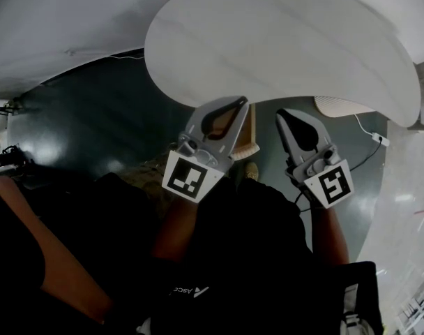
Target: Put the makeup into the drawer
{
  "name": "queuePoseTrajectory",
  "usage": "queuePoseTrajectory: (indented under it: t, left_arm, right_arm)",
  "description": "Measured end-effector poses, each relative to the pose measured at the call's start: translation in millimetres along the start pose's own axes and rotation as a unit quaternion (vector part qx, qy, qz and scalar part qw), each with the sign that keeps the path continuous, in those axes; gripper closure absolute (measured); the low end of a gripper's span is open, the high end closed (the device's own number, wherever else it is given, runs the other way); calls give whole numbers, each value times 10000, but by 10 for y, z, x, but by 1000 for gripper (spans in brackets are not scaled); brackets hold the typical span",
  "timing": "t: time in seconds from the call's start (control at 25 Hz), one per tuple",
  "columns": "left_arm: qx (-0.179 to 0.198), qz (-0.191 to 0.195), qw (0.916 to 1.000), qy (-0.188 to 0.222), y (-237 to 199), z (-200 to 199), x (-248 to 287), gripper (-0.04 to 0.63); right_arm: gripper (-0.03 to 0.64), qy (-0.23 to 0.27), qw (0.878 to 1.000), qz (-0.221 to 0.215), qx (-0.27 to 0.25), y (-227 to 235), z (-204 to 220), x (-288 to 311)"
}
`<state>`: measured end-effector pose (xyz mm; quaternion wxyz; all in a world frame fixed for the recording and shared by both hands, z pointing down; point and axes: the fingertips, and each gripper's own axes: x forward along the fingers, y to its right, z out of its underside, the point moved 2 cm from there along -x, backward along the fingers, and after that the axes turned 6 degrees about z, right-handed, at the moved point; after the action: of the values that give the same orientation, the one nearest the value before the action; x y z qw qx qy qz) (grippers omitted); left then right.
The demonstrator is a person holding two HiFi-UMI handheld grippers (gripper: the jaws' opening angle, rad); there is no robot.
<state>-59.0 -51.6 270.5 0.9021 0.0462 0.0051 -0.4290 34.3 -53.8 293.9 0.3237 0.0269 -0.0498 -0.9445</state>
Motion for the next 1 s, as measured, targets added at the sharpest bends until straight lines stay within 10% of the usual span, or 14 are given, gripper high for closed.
queuePoseTrajectory:
  t: [1.0]
  left_arm:
    - [91, -160, 9998, 34, -34, -82, -191, 584]
  right_arm:
    - [614, 66, 9996, -50, -286, -18, -40, 4]
